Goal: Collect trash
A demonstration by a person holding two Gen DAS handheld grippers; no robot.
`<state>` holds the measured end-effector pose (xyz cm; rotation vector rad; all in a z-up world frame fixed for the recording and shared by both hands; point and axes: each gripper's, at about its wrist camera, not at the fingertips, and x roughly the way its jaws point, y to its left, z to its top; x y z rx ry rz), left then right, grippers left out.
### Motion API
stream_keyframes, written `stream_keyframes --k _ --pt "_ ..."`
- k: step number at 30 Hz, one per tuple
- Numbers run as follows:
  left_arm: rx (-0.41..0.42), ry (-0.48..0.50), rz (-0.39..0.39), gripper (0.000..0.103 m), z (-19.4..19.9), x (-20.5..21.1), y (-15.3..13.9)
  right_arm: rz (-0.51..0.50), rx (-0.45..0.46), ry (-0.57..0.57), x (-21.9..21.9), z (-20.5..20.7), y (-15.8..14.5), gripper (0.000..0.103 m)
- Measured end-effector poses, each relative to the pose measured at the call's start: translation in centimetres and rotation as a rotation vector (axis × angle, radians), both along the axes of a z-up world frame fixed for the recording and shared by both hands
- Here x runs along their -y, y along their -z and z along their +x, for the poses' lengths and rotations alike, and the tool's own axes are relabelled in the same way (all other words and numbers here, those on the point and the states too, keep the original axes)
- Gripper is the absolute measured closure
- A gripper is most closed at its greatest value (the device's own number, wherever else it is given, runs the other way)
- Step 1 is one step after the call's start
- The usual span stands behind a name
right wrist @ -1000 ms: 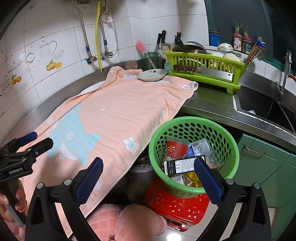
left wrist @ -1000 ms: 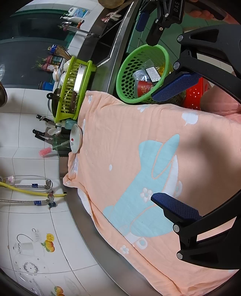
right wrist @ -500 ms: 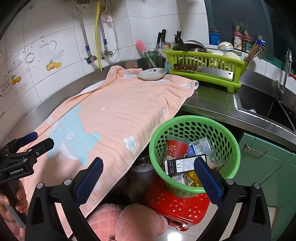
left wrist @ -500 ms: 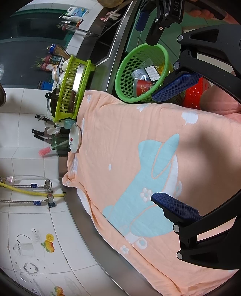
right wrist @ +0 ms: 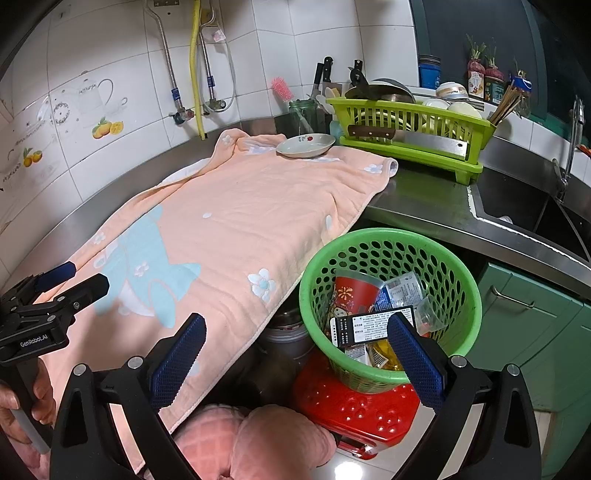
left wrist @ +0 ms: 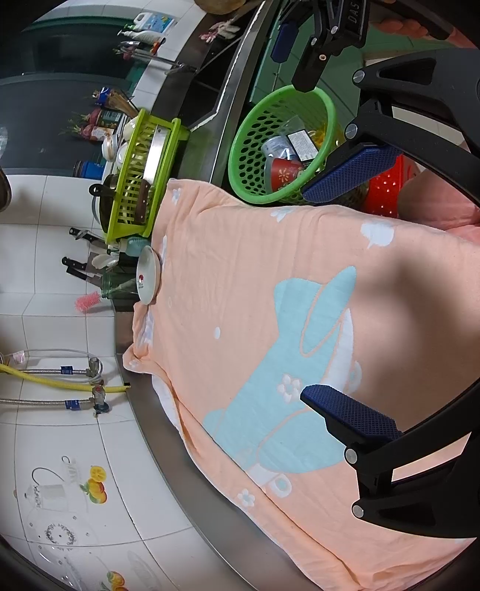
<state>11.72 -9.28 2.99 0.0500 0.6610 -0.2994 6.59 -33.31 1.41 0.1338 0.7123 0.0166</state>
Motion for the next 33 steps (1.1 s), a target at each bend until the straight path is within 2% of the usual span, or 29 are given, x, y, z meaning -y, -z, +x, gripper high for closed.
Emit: stream_keyframes --k 17,33 --pt "-0.001 -0.001 -0.012 0.006 0.1 0.1 -0.1 0.003 0.002 -0.006 -0.2 -0.1 0.2 0.008" --pt "0.007 -0.041 -0.007 0.005 0.0 -0.9 -0.3 0.003 -0.003 -0.03 -0.9 0.4 0.4 0.008"
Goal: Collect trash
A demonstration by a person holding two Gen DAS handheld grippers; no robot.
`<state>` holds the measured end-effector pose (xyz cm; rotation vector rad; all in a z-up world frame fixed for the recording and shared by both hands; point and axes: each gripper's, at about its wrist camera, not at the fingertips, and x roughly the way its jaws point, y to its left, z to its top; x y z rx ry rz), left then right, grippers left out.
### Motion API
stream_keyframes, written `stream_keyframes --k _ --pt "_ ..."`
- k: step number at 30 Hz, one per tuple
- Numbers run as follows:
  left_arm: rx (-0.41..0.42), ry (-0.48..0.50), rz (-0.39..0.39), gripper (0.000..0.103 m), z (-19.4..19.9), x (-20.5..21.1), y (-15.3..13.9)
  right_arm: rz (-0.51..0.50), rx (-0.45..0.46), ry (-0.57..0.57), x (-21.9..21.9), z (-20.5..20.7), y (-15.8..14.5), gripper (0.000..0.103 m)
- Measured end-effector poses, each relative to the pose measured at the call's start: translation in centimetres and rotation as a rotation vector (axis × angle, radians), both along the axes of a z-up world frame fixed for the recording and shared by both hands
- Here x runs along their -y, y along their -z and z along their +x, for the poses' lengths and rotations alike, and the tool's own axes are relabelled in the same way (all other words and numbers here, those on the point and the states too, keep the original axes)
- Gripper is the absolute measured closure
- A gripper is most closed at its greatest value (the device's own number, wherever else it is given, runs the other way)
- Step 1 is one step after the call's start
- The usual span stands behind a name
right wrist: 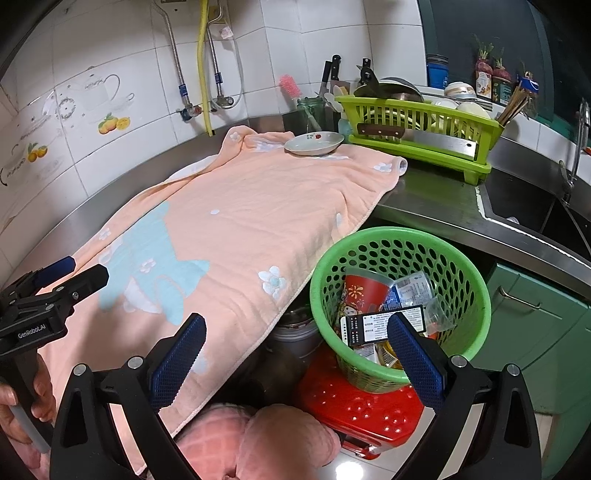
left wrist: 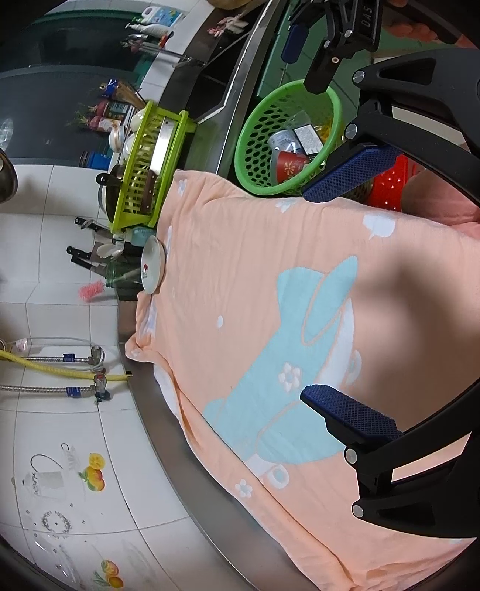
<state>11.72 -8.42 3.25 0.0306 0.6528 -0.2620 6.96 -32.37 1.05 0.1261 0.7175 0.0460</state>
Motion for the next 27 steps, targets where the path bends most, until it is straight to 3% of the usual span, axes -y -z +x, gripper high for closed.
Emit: stream_keyframes --k 27 --pt "-0.001 -0.03 0.011 0.005 -0.03 -0.73 0.07 -0.007 -0.002 -0.017 -0.39 0.35 -0.04 0.008"
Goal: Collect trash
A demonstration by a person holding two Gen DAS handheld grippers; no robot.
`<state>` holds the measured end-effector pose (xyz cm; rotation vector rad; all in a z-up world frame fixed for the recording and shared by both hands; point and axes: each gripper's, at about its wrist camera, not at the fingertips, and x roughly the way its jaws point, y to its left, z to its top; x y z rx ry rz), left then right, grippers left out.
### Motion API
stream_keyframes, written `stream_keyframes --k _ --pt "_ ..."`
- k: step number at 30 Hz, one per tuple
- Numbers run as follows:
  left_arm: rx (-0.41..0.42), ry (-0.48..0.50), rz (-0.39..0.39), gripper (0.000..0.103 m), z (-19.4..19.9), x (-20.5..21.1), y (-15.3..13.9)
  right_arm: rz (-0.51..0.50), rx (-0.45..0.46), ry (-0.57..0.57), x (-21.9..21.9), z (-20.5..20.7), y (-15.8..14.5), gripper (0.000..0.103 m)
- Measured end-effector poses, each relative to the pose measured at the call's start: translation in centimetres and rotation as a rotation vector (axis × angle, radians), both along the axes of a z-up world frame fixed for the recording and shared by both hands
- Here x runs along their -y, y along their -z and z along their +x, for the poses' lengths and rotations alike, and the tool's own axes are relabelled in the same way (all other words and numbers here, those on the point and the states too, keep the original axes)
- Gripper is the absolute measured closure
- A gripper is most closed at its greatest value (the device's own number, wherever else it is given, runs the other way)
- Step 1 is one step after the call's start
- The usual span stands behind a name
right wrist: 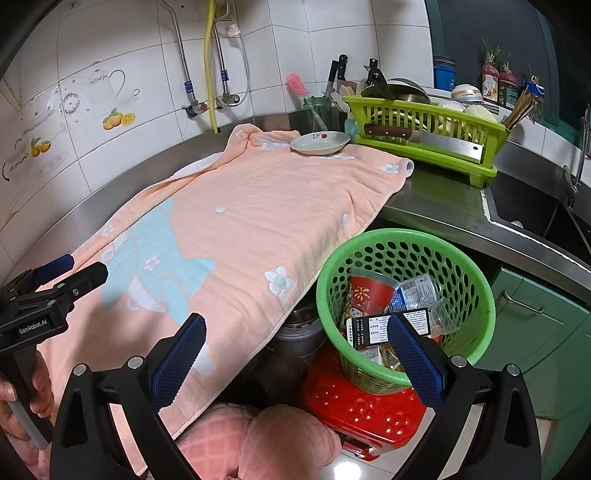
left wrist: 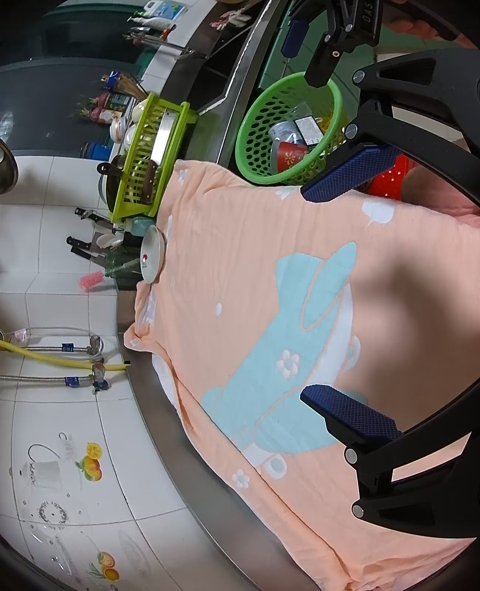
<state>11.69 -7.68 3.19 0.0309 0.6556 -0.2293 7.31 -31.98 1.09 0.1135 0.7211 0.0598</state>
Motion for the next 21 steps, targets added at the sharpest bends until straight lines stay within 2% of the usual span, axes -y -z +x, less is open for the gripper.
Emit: stream_keyframes --k 21 --pt "-0.003 -0.019 0.005 0.005 0.0 -0.06 0.3 0.001 -0.006 -0.016 -0.5 0.34 0.27 0.008"
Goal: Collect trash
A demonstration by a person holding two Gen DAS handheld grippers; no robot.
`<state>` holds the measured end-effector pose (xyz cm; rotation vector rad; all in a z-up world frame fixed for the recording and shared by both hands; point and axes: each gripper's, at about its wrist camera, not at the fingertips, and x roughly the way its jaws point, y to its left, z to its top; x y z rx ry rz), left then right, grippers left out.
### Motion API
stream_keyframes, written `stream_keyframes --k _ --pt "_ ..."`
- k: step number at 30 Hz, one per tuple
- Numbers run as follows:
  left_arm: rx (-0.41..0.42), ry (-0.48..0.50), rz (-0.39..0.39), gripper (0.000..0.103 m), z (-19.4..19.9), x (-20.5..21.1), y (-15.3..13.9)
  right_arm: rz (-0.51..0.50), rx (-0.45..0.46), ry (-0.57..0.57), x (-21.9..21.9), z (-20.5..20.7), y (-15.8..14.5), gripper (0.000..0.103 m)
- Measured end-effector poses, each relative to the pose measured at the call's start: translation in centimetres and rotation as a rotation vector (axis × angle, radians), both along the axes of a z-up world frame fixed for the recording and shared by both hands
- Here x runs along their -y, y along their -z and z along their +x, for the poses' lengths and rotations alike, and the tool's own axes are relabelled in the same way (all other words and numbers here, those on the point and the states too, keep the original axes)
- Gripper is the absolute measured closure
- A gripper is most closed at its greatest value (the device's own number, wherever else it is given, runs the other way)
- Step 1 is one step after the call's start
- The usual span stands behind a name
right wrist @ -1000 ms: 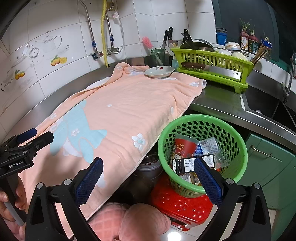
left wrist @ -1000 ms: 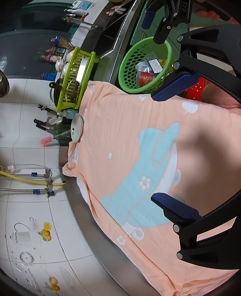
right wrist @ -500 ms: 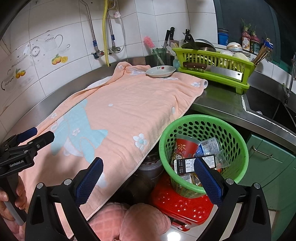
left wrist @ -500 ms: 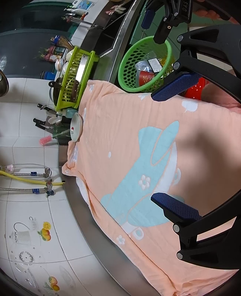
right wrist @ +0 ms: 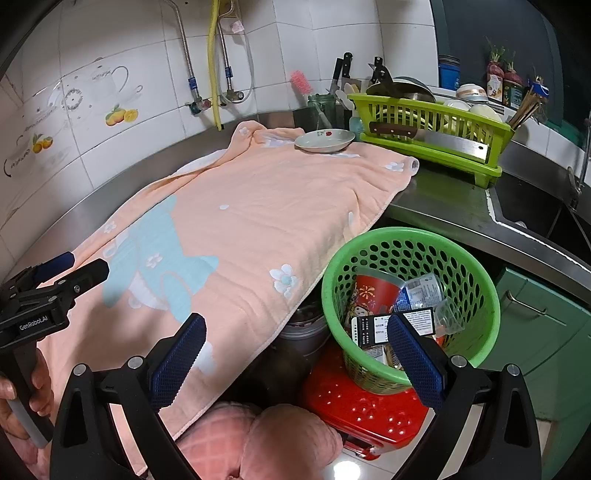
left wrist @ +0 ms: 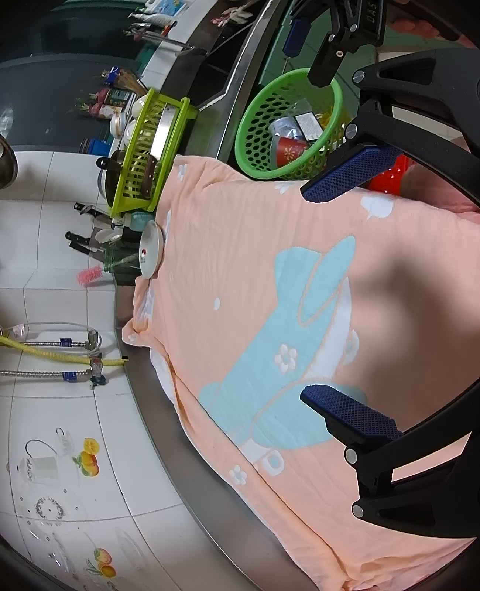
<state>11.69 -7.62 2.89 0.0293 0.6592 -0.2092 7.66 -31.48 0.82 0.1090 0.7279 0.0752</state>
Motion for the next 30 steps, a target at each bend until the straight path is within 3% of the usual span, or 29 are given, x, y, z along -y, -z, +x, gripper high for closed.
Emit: stream_keyframes --k 30 --pt "-0.005 -0.012 -0.003 0.005 -0.02 -0.56 0.09 0.002 -0.005 -0.016 -0.53 0.19 0.11 0.008"
